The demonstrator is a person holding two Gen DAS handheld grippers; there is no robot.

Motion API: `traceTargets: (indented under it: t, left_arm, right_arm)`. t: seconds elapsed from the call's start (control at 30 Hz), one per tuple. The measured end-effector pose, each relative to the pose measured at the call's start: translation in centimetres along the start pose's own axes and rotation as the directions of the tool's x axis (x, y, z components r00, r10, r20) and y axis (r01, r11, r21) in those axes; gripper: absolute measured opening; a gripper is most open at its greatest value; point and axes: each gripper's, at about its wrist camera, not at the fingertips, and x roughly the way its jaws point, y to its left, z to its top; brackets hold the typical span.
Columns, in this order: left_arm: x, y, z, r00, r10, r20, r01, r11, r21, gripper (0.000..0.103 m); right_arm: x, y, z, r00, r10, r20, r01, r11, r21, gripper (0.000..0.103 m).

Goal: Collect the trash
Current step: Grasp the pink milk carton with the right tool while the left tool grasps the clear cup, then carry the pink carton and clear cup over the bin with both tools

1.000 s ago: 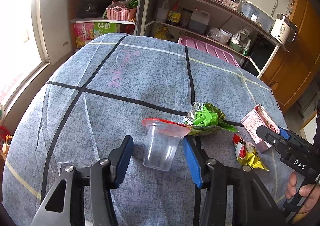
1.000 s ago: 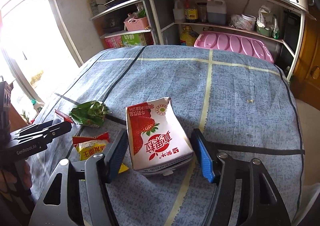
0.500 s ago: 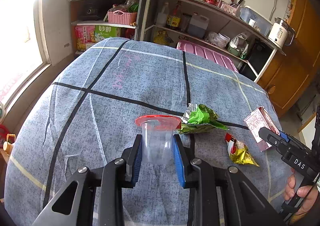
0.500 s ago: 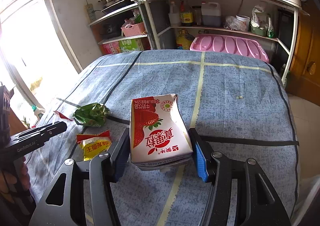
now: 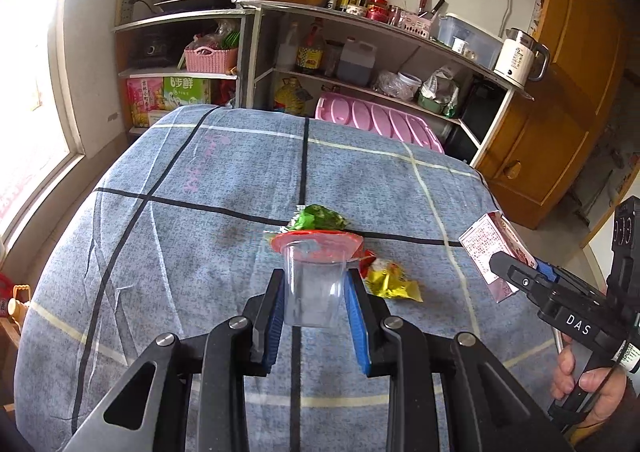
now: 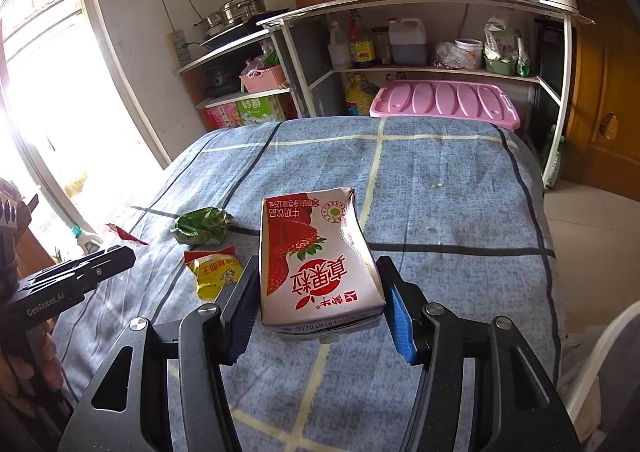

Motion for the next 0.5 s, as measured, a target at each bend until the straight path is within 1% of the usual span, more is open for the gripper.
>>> traceTargets:
  t: [0.1,0.2,0.3,0.4,0.5]
  left_arm:
    - [-0.6,-2.0,-0.6,1.000,-0.014,0.001,0.014,0.999,0.030,0.030]
    - [-1.1,-4.5,-1.3,1.000,-0.008,0.011,0.007,0.997,0.080,0.030]
    - [-1.3,-6.8,-2.1,0.999,-0.052,-0.003,0.052,0.993,0.105,0.030]
    - [-1.6,-9.3,-2.7,0.998,-0.067,0.001,0.066,0.986,0.152,0.030]
    - [-1.9,-11.8,-3.2,0.994,-0.108,-0.004,0.107,0.978,0.181,0.030]
  right_arm:
    - [-1.6,-0.3,-0.6,1.000,-0.010,0.014,0.010,1.000,0.000,0.057]
    - [-3.3,-0.9,-1.3,0.999,-0.016,0.031,0.015,1.000,0.016,0.057]
    - [-4.9,-2.0,-1.8,0.999,-0.028,0.047,0.026,0.999,0.036,0.057]
    - [-6.7,-3.2,-2.3,0.997,-0.049,0.064,0.046,0.997,0.054,0.057]
    - [-8.4,-4.7,-2.9,0.994,-0.069,0.081,0.062,0.995,0.082,0.057]
